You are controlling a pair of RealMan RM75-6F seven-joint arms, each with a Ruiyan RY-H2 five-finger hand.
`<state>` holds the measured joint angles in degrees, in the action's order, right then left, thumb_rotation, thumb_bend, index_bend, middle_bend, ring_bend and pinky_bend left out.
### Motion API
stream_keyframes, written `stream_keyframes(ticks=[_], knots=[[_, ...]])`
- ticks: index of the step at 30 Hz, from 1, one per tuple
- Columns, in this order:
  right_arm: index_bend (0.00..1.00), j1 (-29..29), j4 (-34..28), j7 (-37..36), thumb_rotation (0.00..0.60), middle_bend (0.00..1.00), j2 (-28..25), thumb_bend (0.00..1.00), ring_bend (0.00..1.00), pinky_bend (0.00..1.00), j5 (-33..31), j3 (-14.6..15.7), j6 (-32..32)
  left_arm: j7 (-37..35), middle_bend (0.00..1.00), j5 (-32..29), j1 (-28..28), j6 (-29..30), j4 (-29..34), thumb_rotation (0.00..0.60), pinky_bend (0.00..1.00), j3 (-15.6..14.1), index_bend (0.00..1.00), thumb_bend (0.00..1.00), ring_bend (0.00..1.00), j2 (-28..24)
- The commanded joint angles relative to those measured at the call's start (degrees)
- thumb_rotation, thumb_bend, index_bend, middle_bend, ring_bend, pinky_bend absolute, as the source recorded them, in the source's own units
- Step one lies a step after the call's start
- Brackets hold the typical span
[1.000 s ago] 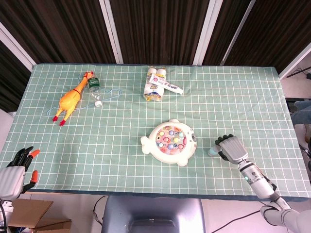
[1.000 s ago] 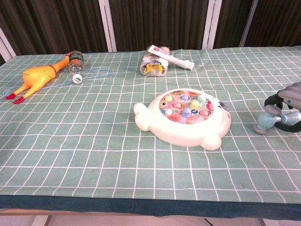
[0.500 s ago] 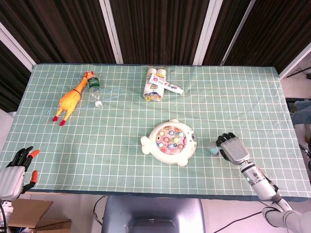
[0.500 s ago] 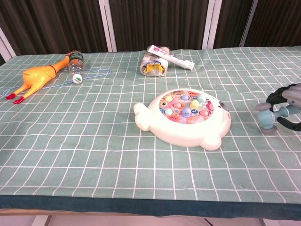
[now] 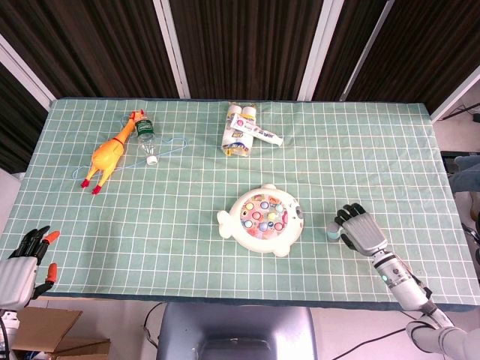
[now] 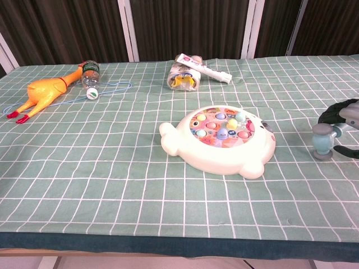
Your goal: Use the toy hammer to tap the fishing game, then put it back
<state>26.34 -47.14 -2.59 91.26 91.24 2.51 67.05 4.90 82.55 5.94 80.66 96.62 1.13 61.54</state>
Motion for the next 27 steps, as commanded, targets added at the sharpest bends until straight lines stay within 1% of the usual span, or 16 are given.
stream_keyframes(ticks=[1,11,20,27], knots=[[0.53,-0.2,-0.3,0.0,0.6,0.4,-0.3,0.48,0.22,0.29,0.1,0.0,0.4,0.0,0.05,0.0,0.0,0.0,0.0,0.6,0.33,0.0,0.17,0.54,0.04,0.0],[0.53,-1.0,-1.2,0.3,0.6,0.4,-1.1,0.48,0.22,0.29,0.5,0.2,1.2,0.2,0.05,-0.1,0.1,-0.1,0.0,0.6,0.33,0.0,0.17,0.54,0.04,0.1],[0.53,-1.5,-0.9,0.2,0.6,0.39,-1.3,0.48,0.22,0.29,-0.3,-1.1,2.8,0.5,0.05,-0.2,0.1,-0.3,0.1,0.6,0.33,0.0,0.17,0.54,0.04,0.1],[0.52,-1.8,-1.8,-0.6,0.6,0.38,-2.1,0.48,0.22,0.29,-0.4,-1.6,3.9,0.5,0.05,-0.3,0.2,-0.4,0.1,0.6,0.33,0.0,0.17,0.54,0.04,0.1]])
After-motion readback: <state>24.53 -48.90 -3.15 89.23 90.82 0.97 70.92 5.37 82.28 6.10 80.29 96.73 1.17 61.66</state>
